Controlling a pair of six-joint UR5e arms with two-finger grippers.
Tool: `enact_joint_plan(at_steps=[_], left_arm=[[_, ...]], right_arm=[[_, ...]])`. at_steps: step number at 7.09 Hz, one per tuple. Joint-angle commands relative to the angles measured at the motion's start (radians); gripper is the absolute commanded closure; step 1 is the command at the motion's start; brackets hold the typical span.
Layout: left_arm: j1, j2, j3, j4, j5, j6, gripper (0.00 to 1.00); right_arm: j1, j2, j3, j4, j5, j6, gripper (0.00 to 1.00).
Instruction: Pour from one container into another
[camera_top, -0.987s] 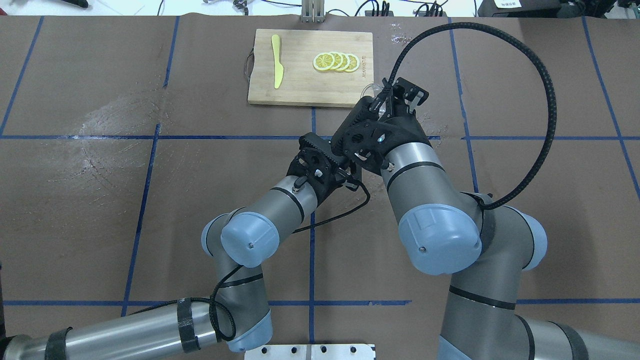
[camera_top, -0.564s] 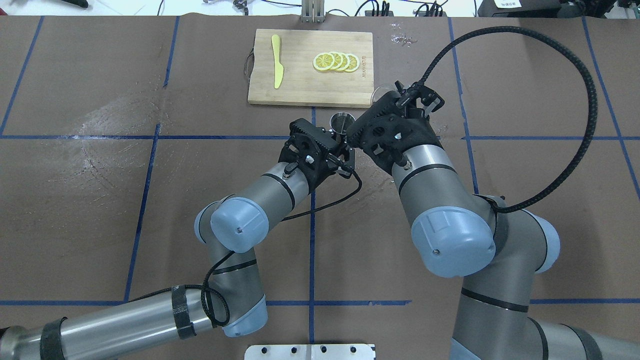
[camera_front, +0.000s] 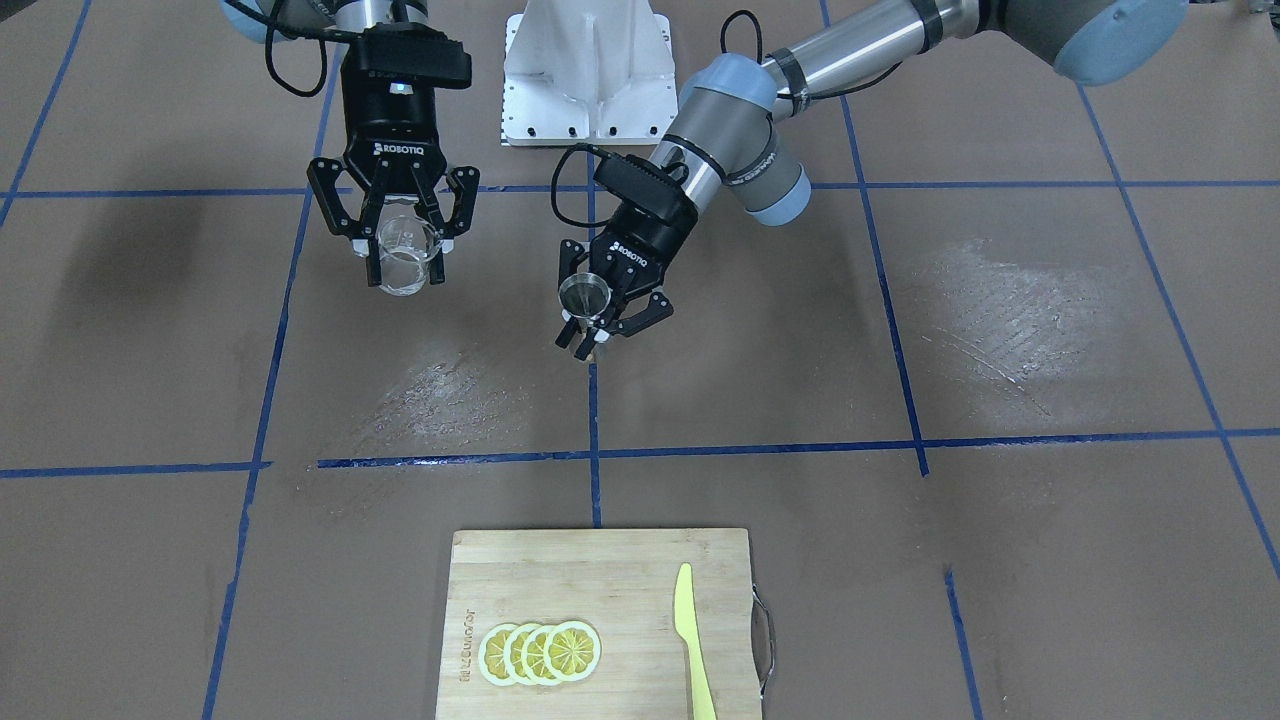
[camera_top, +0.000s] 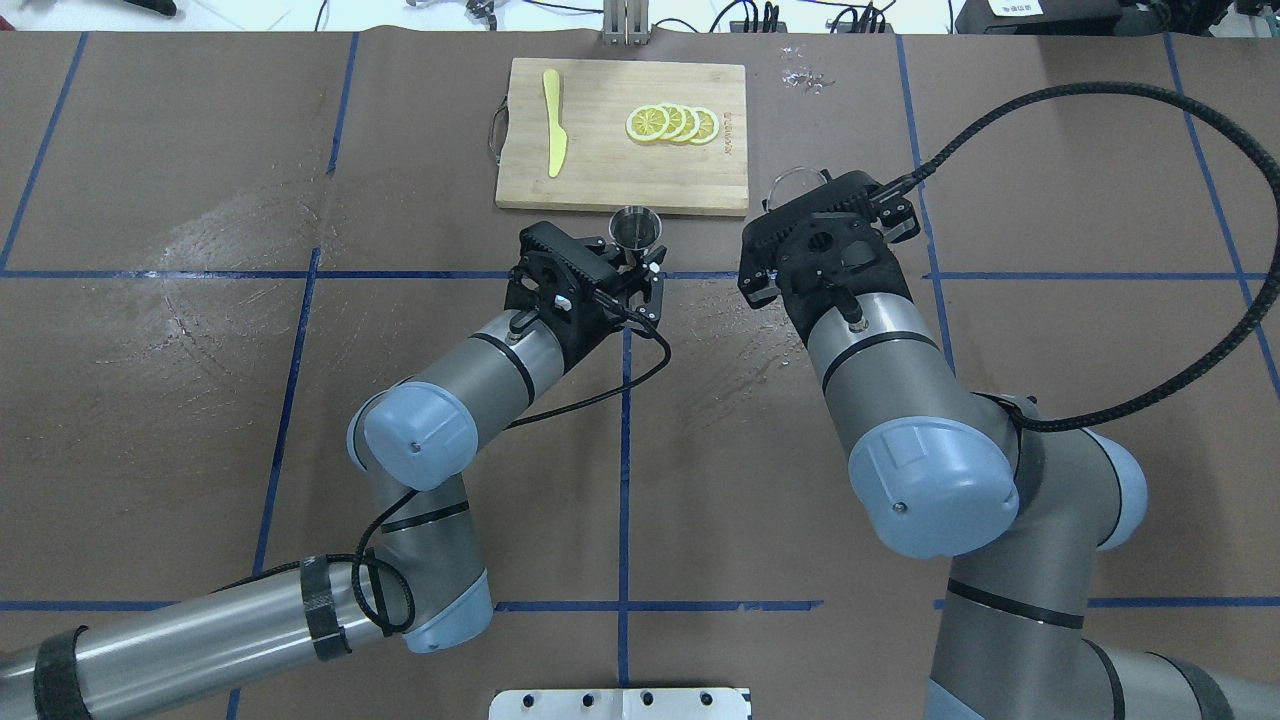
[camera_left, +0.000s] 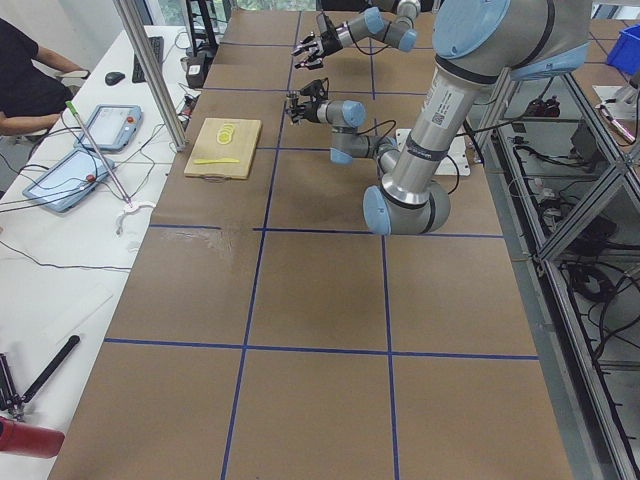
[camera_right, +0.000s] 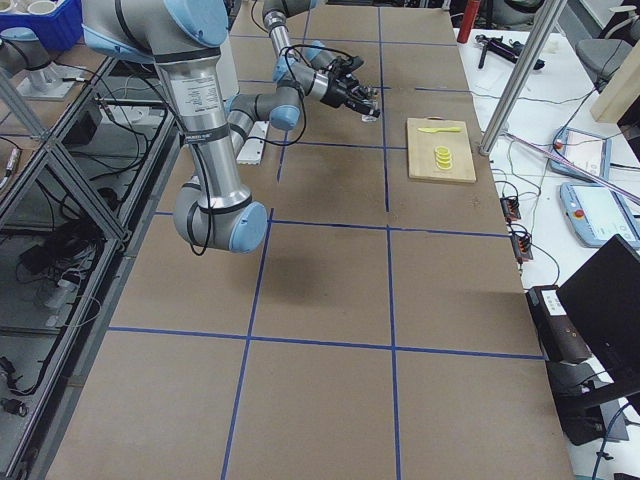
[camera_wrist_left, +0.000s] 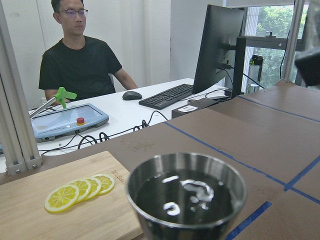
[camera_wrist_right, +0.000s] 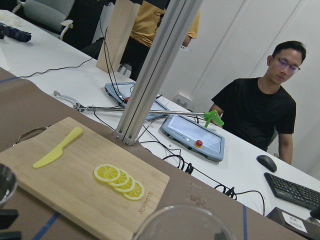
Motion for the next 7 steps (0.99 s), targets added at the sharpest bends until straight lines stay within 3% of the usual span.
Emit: enact_joint_plan(at_steps=[1, 3, 7], left_arm=[[-0.033, 0.049, -0.048, -0.004, 0.009, -0.011, 1.00], [-0.076, 0.127, -0.068, 0.071, 0.042, -0.081, 1.00], [-0.142, 0.438, -0.281, 0.077, 0.040, -0.225, 1.00]], right_arm=[[0.000, -0.078, -0.003, -0.004, 0.005, 0.229, 1.00], [0.003, -0.180, -0.010, -0.014, 0.057, 0.370, 1.00], [0.052, -0.276, -0.036, -0.003, 0.080, 0.504, 1.00]])
